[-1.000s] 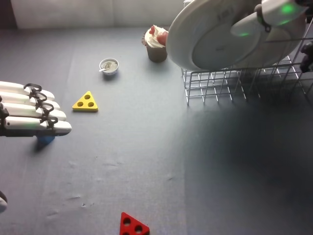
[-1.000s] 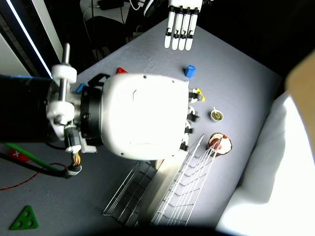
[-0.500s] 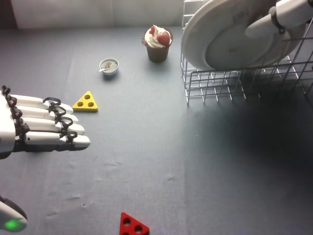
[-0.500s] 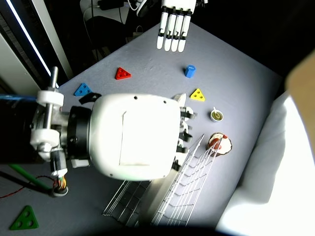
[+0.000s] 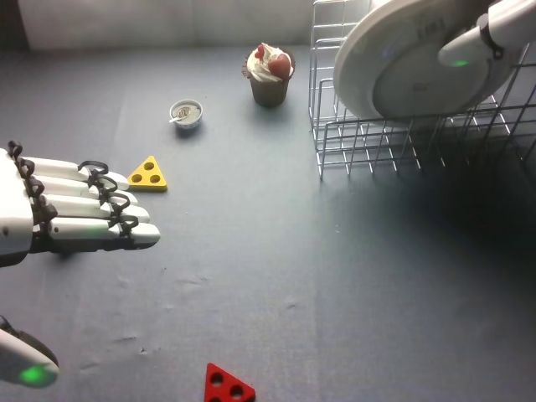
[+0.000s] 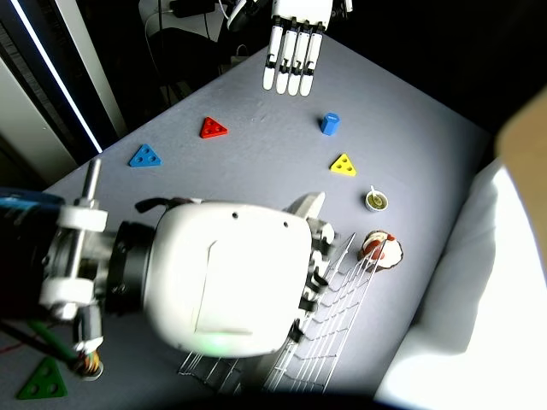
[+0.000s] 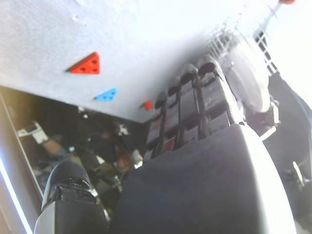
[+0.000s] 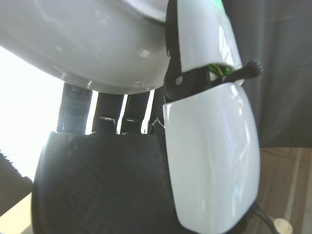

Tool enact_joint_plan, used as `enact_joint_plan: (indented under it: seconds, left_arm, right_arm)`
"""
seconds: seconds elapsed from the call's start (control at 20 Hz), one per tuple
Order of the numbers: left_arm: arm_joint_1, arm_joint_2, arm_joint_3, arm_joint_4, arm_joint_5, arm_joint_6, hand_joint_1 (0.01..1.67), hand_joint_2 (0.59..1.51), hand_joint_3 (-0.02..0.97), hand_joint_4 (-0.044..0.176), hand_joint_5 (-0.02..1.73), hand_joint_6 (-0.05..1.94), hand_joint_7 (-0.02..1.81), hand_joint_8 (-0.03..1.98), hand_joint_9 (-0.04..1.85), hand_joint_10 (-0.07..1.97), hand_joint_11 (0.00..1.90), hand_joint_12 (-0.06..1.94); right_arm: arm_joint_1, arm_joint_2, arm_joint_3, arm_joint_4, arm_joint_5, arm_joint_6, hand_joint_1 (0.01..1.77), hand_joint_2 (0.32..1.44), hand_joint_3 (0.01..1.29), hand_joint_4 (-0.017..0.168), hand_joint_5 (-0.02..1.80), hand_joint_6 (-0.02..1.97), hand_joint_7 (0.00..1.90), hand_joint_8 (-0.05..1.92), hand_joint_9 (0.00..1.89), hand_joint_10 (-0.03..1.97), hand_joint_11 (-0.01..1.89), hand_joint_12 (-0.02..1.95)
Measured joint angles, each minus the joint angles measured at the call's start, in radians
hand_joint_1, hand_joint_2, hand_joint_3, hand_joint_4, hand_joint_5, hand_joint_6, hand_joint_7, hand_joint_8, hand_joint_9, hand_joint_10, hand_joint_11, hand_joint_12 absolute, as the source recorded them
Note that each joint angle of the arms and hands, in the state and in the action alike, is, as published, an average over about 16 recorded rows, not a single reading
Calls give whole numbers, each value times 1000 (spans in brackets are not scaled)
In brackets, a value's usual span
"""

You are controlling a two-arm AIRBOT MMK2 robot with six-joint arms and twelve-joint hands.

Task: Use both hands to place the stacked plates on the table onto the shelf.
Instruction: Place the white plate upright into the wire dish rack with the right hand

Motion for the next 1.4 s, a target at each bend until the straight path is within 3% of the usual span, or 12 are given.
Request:
enact_joint_plan:
  seconds: [0.3,0.6,0.75,1.05,1.4]
  left_arm:
    - [0,-3,4,-9,-11,0,38,1003,15,2,58,16,116,-3,125,7,117,14]
    - [0,-3,4,-19,-18,0,38,1003,15,2,51,15,106,-3,113,7,109,15]
    - [0,-3,4,-25,-19,0,37,1003,15,2,47,16,99,-3,108,7,105,15]
    - [-1,-3,4,-32,-20,0,35,1003,15,2,44,16,95,-4,104,8,105,15]
    - [-2,-3,4,-47,-21,0,36,1003,15,2,52,17,100,-4,112,8,115,15]
  right_arm:
    - [-21,-11,23,0,2,5,1476,931,12,-8,957,854,1126,482,1181,661,1185,728]
    - [-38,-17,32,-3,8,8,1469,930,11,-7,967,837,1112,593,1151,753,1205,524]
    - [-43,-18,32,-4,11,9,1456,936,11,-7,962,842,1084,619,1132,764,1189,516]
    - [-57,-16,31,-8,27,14,1233,943,14,-5,813,587,901,402,993,492,1004,549]
    - [-71,-13,30,-12,55,19,841,928,18,-4,570,225,633,131,715,158,758,370]
